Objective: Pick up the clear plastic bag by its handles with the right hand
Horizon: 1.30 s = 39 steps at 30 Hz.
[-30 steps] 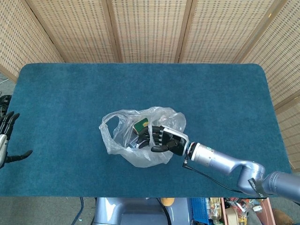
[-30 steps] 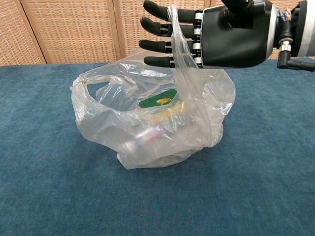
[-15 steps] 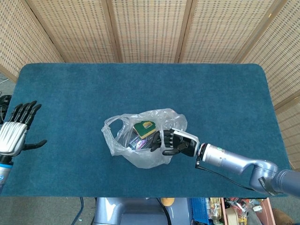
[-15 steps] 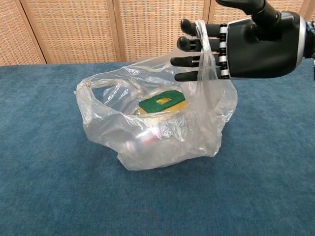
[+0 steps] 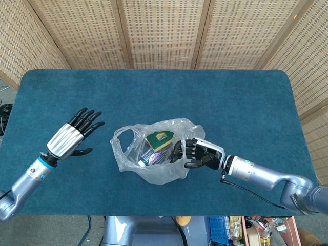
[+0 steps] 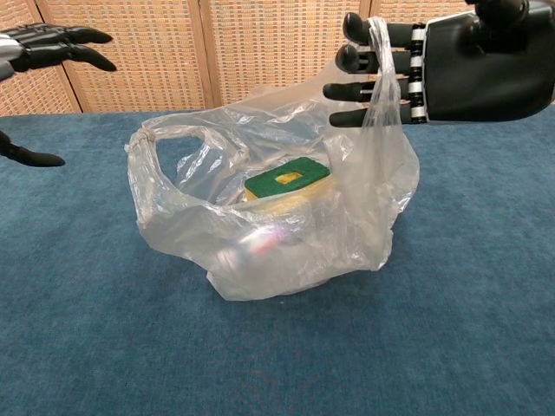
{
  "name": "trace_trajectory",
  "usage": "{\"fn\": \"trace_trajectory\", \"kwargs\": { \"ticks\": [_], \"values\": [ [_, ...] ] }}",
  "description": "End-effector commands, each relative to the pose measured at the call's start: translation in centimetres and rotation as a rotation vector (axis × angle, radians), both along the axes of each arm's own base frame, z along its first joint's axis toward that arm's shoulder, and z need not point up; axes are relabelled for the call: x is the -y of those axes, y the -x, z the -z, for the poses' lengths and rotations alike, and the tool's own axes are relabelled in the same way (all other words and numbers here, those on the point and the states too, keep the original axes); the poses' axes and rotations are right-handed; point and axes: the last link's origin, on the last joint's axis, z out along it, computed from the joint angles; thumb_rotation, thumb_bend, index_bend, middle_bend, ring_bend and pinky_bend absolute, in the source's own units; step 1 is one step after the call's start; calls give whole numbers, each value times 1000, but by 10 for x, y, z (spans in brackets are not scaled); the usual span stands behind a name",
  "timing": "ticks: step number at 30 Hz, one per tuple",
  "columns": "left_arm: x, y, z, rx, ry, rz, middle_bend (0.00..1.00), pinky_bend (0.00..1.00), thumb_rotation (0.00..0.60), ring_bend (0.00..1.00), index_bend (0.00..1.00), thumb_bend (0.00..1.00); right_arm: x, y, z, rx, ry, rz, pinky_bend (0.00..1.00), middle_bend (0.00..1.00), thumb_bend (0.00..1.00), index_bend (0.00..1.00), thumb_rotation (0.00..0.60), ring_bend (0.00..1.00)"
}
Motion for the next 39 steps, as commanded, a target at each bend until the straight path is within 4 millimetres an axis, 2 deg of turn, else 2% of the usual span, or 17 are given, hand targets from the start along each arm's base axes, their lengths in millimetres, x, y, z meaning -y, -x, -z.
{"fn": "trace_trajectory", "kwargs": {
  "ticks": [1,7,11,15,19,30,39],
  "values": [
    [-7,-10,25,-41,13,60,0,0,600,0,148,191,1,0,-1,-2,2,2,281,485,0,448,600,323],
    [-17,-24,46,-31,-24,121,0,0,600,0,158,216,2,3,-2,-3,5,5,281,485,0,448,600,323],
    [-25,-31,58,-9,-35,135,0,0,600,0,196,281,3,3,-2,-4,4,2,281,484,0,448,600,324],
    [-32,-40,70,34,-39,136,0,0,600,0,270,364,3,3,-2,-4,3,0,281,485,1,448,600,323],
    [-38,-52,77,67,-55,153,0,0,600,0,341,399,2,2,-2,-6,2,-10,281,485,2,448,600,323],
    [-40,-67,87,175,-41,151,0,0,600,0,493,418,0,-1,0,-21,-1,-17,281,485,2,448,600,324],
    [-40,-80,79,292,-67,180,0,0,600,0,516,427,0,1,3,-32,3,-11,281,485,2,448,600,323]
  ]
}}
